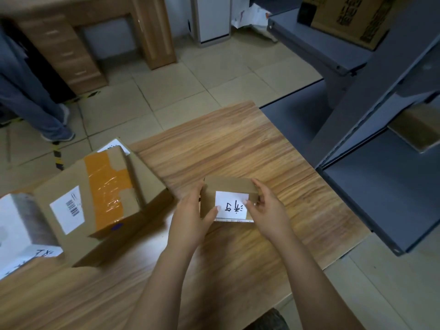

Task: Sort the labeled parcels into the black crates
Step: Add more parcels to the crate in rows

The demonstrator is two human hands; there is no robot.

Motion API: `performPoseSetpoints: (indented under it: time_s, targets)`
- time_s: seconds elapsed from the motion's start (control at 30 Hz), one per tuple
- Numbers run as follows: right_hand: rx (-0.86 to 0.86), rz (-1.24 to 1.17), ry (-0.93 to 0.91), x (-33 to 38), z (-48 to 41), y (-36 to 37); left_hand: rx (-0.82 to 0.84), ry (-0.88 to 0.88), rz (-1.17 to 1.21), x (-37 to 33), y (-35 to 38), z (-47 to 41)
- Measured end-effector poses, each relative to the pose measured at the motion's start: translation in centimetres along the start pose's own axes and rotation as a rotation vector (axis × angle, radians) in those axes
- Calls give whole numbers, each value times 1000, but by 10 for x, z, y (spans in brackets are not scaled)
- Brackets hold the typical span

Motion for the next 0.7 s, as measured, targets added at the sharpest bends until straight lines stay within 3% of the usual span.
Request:
performPoseSetpoints:
  time_s: [0.2,0.3,0.5,0.7]
  targets:
    - [-145,17,126,4,-13,-6,115,39,16,1,15,3]
    - [-118,55,146,5,-19,4,186,21,17,5,26,2]
    - [-92,14,201,-5,-18,6,174,-64,52,16,34,-5]
    - [-20,-11,161,-14,-17,0,283,68,-86,13,34,-24]
Point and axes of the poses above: each hand's wrist, its own z-axis away from the middle knuckle, its own y-axis out of the palm, x = y × z, the point moved 8 cm from there along -z, towards the middle knuckle, and after that the axes turned 8 degrees about -x, right-handed, at the moved point
